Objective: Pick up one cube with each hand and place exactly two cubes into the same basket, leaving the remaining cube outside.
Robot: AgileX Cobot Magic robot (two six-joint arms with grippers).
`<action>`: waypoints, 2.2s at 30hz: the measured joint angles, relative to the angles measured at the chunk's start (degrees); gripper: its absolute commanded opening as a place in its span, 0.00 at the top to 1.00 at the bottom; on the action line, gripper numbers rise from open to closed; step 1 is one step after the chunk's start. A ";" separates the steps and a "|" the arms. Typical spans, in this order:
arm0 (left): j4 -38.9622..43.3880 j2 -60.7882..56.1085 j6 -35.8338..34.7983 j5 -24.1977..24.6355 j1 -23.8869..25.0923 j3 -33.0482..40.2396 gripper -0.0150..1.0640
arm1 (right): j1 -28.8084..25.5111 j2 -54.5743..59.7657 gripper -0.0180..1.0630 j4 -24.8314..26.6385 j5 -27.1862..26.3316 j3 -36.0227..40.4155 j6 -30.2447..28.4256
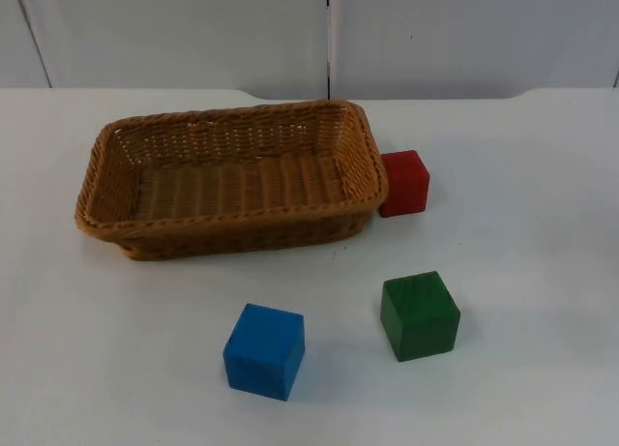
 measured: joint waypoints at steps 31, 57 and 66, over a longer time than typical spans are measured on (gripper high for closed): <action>-15.61 15.52 12.80 -3.62 -15.46 0.00 0.01 | 24.90 16.52 0.17 0.32 -14.21 -0.03 5.72; -15.85 37.74 12.80 -19.04 -24.15 0.00 0.01 | 29.29 38.41 0.17 -2.44 -16.46 -13.80 12.32; -15.89 40.81 12.91 -24.71 -28.88 0.00 0.01 | 30.58 42.38 0.17 -4.89 -20.46 -14.90 15.96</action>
